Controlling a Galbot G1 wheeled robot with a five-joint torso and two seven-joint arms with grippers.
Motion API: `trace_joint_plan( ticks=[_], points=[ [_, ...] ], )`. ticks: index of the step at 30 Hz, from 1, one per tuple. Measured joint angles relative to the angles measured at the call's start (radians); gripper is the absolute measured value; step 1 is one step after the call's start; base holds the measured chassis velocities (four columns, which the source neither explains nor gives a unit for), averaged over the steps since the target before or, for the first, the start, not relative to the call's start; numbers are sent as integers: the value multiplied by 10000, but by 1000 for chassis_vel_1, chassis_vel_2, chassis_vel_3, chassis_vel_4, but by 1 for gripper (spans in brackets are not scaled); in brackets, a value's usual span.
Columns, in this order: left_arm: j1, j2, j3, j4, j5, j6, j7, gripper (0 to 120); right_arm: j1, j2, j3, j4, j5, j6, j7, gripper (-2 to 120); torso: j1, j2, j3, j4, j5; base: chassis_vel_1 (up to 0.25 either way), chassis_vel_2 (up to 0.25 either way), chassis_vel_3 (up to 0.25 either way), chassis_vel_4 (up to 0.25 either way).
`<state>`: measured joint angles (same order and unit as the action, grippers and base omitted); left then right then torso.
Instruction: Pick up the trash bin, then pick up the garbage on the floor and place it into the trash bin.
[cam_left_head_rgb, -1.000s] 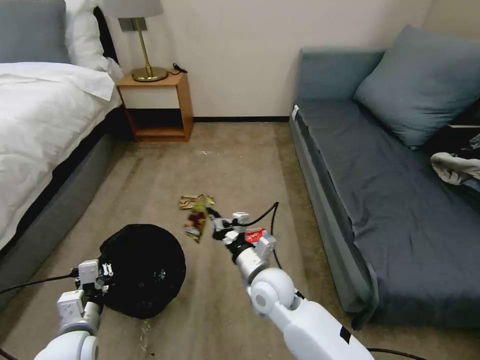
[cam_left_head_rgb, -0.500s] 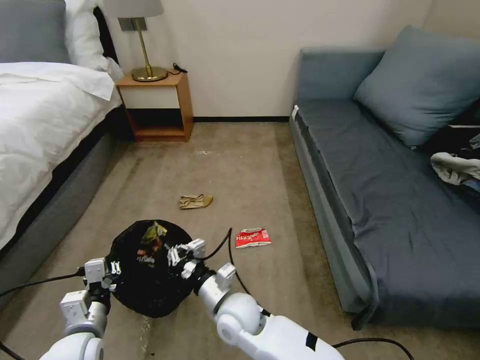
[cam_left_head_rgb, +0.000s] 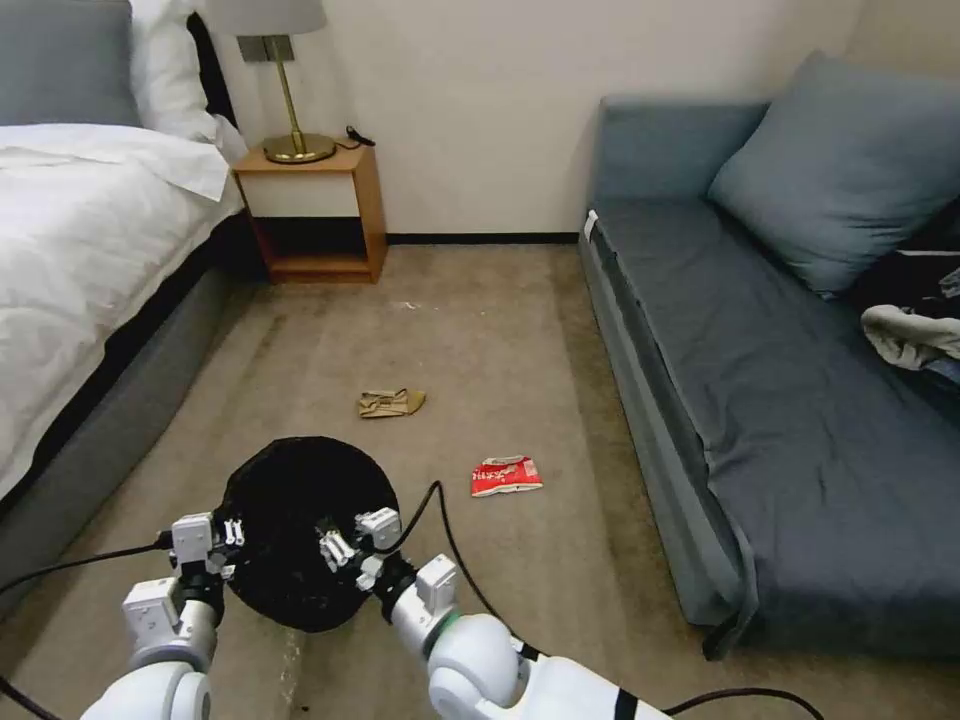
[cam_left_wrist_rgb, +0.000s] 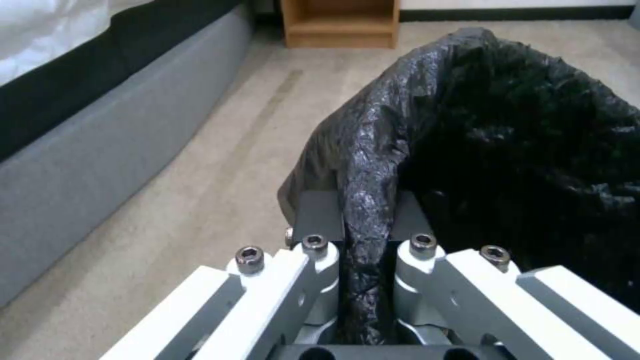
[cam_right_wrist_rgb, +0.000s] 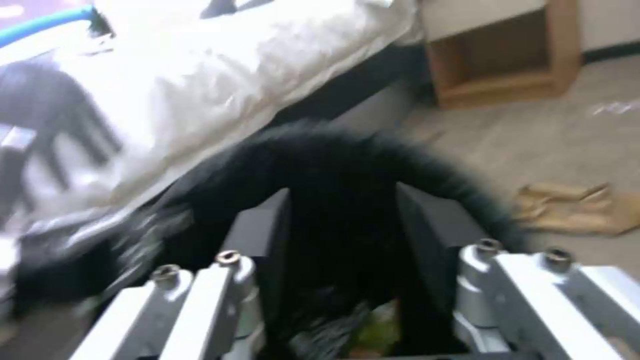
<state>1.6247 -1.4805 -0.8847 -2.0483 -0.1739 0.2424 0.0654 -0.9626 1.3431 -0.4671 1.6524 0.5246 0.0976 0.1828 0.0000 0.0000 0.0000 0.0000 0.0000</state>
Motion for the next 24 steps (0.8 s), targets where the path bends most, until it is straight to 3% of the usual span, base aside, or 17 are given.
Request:
trace_joint_plan(
  ticks=[5, 7, 12, 13, 14, 17, 24],
  points=[
    [-25, 84, -82, 75, 1, 2, 1, 7, -344, -349, 1298, 151, -255, 734, -725, 65, 0, 1, 0, 0, 1, 0, 0, 0, 0],
    [-55, 157, -145, 145, 17, -12, 0, 7, -734, -471, 2189, 190, -1129, 1417, -945, 73, 0, 1, 0, 0, 2, 0, 0, 0, 0],
    [-125, 295, -267, 312, 53, -85, -7, 7, -1620, -664, 3655, 559, -2415, 1987, -1407, 88, 0, 0, 0, 0, 2, 0, 0, 0, 0],
    [-163, 372, -337, 378, 56, -111, -9, 7, -2172, -680, 4417, 803, -2894, 2104, -1339, 96, 0, 0, 0, 0, 1, 0, 0, 0, 0],
    [-163, 372, -337, 378, 56, -111, -9, 7, -2172, -680, 4417, 803, -2894, 2104, -1339, 96, 0, 0, 0, 0, 1, 0, 0, 0, 0],
    [-200, 439, -398, 436, 59, -136, -10, 7, -3038, -174, 6347, 720, -4752, 2471, -985, 99, 0, 0, -1, 0, 1, 0, 0, 0, 0],
    [-153, 433, -434, 444, 67, -208, -9, 7, -4169, 206, 7966, 905, -5971, 2513, -397, 100, 0, 0, 0, -1, 2, 0, 0, 0, 0]
  ],
)
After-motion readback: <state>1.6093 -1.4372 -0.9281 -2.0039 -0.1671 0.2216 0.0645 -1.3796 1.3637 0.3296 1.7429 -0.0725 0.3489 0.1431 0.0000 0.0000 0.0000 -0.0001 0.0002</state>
